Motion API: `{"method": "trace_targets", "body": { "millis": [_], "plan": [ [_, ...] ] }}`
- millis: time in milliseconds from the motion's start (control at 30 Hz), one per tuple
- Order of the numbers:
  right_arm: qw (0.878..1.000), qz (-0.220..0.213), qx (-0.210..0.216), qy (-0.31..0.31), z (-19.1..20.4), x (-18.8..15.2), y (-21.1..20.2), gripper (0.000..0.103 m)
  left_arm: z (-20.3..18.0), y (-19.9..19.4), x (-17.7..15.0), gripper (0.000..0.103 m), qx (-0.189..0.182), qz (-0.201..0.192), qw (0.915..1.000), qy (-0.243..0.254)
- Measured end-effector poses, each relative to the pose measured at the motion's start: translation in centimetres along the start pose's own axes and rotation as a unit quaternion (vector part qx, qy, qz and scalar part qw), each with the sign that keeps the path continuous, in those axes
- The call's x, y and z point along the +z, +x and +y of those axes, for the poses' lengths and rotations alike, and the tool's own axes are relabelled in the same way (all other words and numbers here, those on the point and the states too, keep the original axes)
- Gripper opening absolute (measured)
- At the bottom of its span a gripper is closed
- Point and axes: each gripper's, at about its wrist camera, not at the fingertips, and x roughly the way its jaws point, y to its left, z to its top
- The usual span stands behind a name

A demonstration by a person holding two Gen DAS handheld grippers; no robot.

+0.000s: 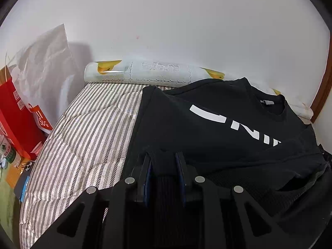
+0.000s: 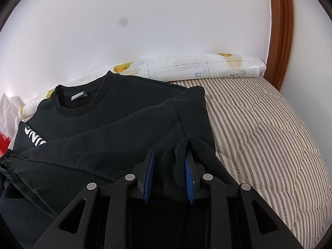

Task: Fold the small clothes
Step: 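Hold the folded hem down near the collar with both tools, then open both tools and release the folded hem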

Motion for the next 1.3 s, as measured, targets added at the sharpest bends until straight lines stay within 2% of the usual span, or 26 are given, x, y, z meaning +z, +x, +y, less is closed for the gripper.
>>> {"method": "trace_targets", "body": {
  "millis": [400, 600, 633, 700, 733, 767, 900, 1100, 1200, 1300],
  "plan": [
    [1.0, -0.004, 0.008, 0.003, -0.2, 0.0, -0.3, 0.028, -0.1, -0.1, 0.1, 0.021, -0.004, -0.003, 1.0, -0.003],
    [0.998, -0.052, 0.036, -0.002, 0.0, -0.2, -3.3, 0.037, 0.3, -0.8, 0.2, 0.028, -0.019, -0.013, 0.9997, -0.007],
    [0.998, -0.055, 0.036, -0.009, 0.2, -0.1, -3.9, 0.037, 0.4, -1.0, 0.2, 0.031, -0.018, -0.013, 0.9997, -0.008],
    [0.997, -0.066, 0.045, -0.007, 0.5, 0.2, -5.0, 0.037, 0.7, -1.3, 0.5, 0.052, -0.023, -0.012, 0.9995, -0.014],
    [0.996, -0.068, 0.057, -0.001, 0.5, 0.5, -5.5, 0.037, 1.0, -1.6, 0.7, 0.072, -0.026, -0.014, 0.9994, -0.02],
    [0.996, -0.064, 0.065, 0.006, 0.6, 0.8, -5.8, 0.037, 1.2, -2.0, 0.9, 0.074, -0.031, -0.02, 0.999, -0.025],
    [0.997, -0.038, 0.06, -0.013, 1.4, 0.6, -7.0, 0.037, 1.6, -3.9, 0.9, 0.074, -0.024, -0.016, 0.9994, -0.021],
    [0.997, -0.006, 0.065, -0.048, 2.3, -3.0, -9.3, 0.035, 1.7, -8.1, -1.5, 0.074, -0.035, -0.008, 0.9994, -0.005],
    [0.995, 0.003, 0.074, -0.062, 2.6, -5.0, -10.5, 0.034, 1.2, -9.7, -3.0, 0.074, -0.055, 0.003, 0.9985, -0.003],
    [0.995, 0.007, 0.077, -0.062, 2.0, -6.8, -11.8, 0.035, 0.4, -11.0, -4.5, 0.074, -0.042, 0.006, 0.9991, 0.009]
  ]
}}
